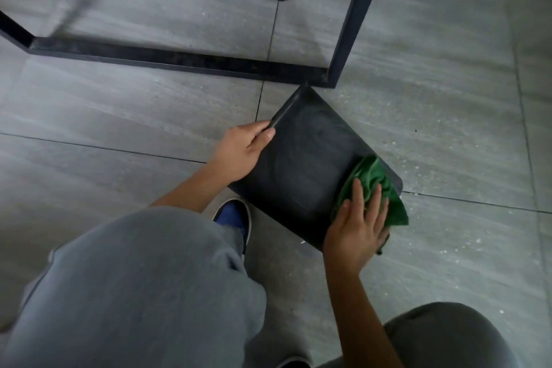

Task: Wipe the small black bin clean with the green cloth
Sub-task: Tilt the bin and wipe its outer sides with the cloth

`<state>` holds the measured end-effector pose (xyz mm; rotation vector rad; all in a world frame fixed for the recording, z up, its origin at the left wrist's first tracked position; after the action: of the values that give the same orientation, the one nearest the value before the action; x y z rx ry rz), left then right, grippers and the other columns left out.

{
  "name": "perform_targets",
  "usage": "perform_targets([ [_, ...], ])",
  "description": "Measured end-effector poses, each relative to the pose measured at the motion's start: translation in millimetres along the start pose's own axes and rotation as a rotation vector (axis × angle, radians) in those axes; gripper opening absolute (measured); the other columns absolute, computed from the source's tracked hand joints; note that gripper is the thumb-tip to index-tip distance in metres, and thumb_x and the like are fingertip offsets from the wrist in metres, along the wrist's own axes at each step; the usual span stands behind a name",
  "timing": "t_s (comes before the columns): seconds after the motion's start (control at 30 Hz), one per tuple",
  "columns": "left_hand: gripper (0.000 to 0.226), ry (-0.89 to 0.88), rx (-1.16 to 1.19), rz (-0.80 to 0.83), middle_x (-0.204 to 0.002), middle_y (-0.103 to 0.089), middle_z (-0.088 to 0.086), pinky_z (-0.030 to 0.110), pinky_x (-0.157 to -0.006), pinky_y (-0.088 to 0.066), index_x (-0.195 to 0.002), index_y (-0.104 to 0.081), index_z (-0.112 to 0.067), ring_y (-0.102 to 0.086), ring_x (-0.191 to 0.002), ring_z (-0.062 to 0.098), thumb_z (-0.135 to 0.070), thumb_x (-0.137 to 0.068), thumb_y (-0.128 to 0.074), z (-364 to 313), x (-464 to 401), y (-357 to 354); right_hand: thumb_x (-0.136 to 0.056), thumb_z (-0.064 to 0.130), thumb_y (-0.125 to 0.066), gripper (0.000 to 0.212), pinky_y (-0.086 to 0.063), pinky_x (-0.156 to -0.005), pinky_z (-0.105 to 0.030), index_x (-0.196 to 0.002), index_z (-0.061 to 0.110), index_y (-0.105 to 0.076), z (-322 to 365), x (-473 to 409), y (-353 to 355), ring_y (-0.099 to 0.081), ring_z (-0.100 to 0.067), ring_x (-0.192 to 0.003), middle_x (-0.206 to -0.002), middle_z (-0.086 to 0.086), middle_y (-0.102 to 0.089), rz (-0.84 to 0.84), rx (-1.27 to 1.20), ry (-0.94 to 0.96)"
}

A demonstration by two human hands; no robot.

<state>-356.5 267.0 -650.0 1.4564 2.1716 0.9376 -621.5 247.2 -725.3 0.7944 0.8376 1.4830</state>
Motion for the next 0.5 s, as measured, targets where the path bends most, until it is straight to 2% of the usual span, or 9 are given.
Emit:
perform_targets([
  [0.1, 0.027, 0.015, 0.033, 0.007, -0.074, -0.063, 0.003, 0.032, -0.060, -0.045, -0.110, -0.067, -0.016, -0.061, -0.067, 0.018, -0.029, -0.107, -0.045, 3, -7, 3, -0.106, 0.038, -0.042, 0.047, -0.029, -0.117, -0.068, -0.152, 0.034, -0.048, 6, -11, 9, -0.028, -0.035, -0.155, -0.166, -0.007, -0.036, 0.035, -0.019, 0.018],
  [0.17, 0.027, 0.026, 0.026, 0.010, -0.074, -0.063, 0.006, 0.033, -0.060, -0.045, -0.109, -0.067, -0.014, -0.061, -0.067, 0.020, -0.030, -0.106, -0.045, 7, -7, 4, -0.102, 0.042, -0.051, 0.052, -0.032, -0.117, -0.064, -0.153, 0.035, -0.045, 5, -24, 20, -0.031, -0.035, -0.152, -0.167, -0.006, -0.033, 0.022, -0.052, 0.024],
  [0.27, 0.027, 0.024, 0.002, 0.014, -0.075, -0.063, 0.008, 0.031, -0.060, -0.044, -0.106, -0.066, -0.013, -0.059, -0.067, 0.019, -0.030, -0.106, -0.045, 9, -5, 3, -0.094, 0.060, -0.059, 0.075, -0.029, -0.119, -0.064, -0.159, 0.038, -0.028, -10, -43, 35, -0.016, -0.033, -0.157, -0.173, -0.003, -0.015, 0.023, -0.092, -0.160],
  [0.37, 0.021, 0.022, 0.008, 0.000, -0.064, -0.054, -0.002, 0.015, -0.053, -0.034, -0.094, -0.061, -0.022, -0.049, -0.055, 0.004, -0.030, -0.106, -0.045, 7, -5, 4, -0.089, 0.075, -0.054, 0.090, -0.024, -0.123, -0.062, -0.162, 0.036, -0.019, -8, -43, 20, -0.008, -0.034, -0.159, -0.174, -0.005, -0.008, 0.175, -0.049, -0.246],
  [0.43, 0.019, 0.021, 0.026, -0.005, -0.061, -0.050, -0.008, 0.011, -0.052, -0.032, -0.092, -0.058, -0.025, -0.047, -0.053, 0.002, -0.030, -0.106, -0.046, 4, -4, 5, -0.094, 0.072, -0.048, 0.084, -0.026, -0.123, -0.060, -0.162, 0.030, -0.024, -3, -38, 11, -0.012, -0.036, -0.158, -0.173, -0.010, -0.015, 0.148, -0.044, -0.215],
  [0.5, 0.019, 0.011, 0.035, -0.003, -0.063, -0.051, -0.009, 0.011, -0.054, -0.034, -0.092, -0.058, -0.024, -0.049, -0.055, 0.001, -0.030, -0.106, -0.046, 0, -2, 4, -0.102, 0.057, -0.044, 0.069, -0.029, -0.122, -0.059, -0.159, 0.019, -0.036, 0, -38, 12, -0.021, -0.036, -0.157, -0.168, -0.014, -0.029, 0.032, -0.095, -0.146],
])
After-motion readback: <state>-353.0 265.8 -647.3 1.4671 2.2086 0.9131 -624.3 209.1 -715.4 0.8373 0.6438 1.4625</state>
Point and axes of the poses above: each hand's wrist, its own x-axis away from the middle knuckle, its own y-axis out of the back of the hand, z = x × y, the point moved 4 cm from there along -x, towards the middle knuckle
